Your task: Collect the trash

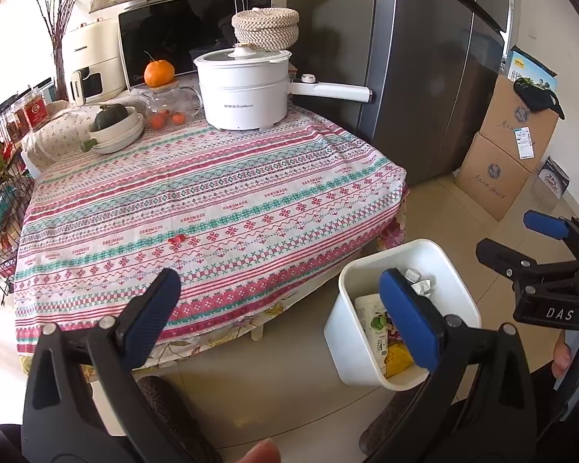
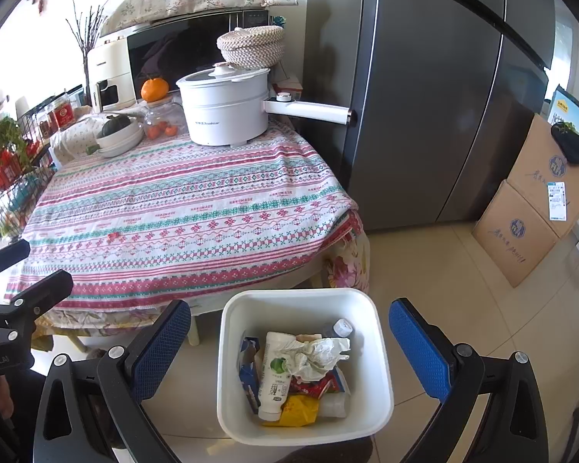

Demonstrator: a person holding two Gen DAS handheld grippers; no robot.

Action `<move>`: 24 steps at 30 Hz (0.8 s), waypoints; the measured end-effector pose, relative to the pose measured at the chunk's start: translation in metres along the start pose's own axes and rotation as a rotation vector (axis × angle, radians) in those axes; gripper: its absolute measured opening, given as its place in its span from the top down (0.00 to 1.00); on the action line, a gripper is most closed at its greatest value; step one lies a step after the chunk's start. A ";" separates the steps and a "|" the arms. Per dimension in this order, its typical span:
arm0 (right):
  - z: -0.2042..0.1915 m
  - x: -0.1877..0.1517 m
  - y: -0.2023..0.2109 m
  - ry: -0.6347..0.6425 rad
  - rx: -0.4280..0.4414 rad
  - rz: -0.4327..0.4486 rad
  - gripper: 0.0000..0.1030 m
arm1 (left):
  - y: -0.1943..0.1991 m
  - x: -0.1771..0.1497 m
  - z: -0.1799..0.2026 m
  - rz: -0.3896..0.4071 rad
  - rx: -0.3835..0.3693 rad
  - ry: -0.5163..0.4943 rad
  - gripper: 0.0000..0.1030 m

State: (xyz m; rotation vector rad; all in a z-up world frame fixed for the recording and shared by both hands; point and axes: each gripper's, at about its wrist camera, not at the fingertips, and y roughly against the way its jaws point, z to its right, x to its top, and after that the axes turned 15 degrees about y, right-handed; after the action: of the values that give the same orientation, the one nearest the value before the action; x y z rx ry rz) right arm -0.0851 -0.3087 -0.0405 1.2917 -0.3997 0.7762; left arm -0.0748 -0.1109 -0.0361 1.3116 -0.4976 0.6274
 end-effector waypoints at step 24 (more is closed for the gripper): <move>0.001 -0.001 -0.002 0.001 0.005 -0.003 0.00 | -0.001 -0.004 0.000 -0.017 -0.003 -0.012 0.01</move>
State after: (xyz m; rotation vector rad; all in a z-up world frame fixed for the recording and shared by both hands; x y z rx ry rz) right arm -0.0841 -0.3095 -0.0421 1.2967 -0.3953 0.7754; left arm -0.0769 -0.1115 -0.0390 1.3160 -0.4962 0.6052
